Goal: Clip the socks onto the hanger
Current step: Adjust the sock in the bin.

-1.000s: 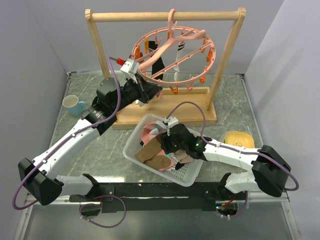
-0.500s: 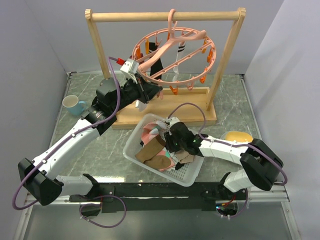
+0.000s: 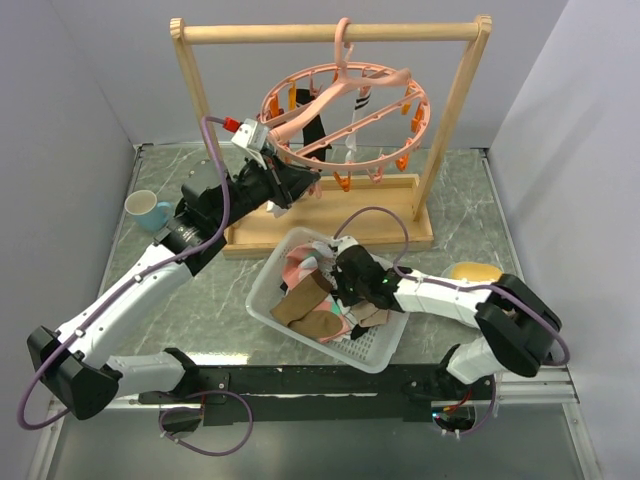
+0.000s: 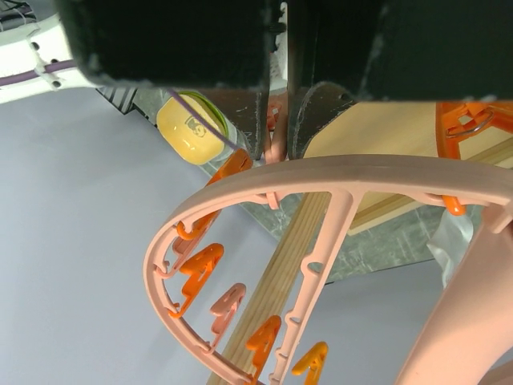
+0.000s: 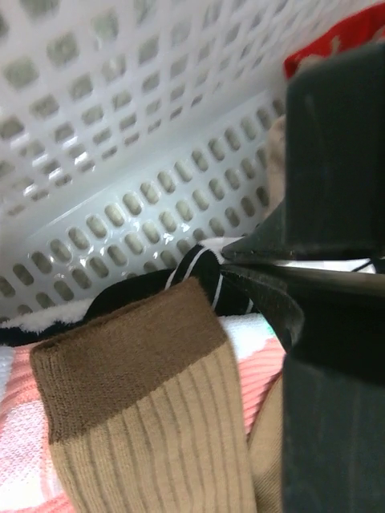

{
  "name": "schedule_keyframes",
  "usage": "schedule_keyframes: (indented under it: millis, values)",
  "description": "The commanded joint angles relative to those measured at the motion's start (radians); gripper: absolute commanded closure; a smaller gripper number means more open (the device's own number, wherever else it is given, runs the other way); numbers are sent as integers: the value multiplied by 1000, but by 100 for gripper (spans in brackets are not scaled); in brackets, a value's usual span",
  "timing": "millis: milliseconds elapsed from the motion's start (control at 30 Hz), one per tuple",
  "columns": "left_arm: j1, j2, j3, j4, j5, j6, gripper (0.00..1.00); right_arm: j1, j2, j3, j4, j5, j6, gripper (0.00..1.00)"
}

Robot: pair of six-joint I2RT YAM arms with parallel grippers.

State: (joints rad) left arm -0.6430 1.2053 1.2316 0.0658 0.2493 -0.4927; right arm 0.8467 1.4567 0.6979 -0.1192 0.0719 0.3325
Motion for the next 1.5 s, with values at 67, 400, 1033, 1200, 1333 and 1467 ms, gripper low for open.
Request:
schedule_keyframes:
  millis: [67, 400, 1033, 1200, 1333, 1467]
  values:
    - [9, -50, -29, -11, 41, -4, 91, 6, -218, 60, -65, 132, -29, 100]
    - [25, -85, -70, 6, 38, -10, 91, 61, -464, 193, -180, 158, -111, 100]
    - [52, -136, -80, -1, 45, -27, 91, 193, -253, 496, -200, 69, -239, 100]
    - [60, -147, -84, 0, 50, -30, 91, 186, -314, 350, -334, 276, -68, 100]
    - [62, -145, -89, 12, 54, -37, 91, 149, -288, 364, -611, 353, 88, 100]
    - [62, -145, -95, 19, 58, -40, 91, 147, -303, 331, -695, 391, 154, 100]
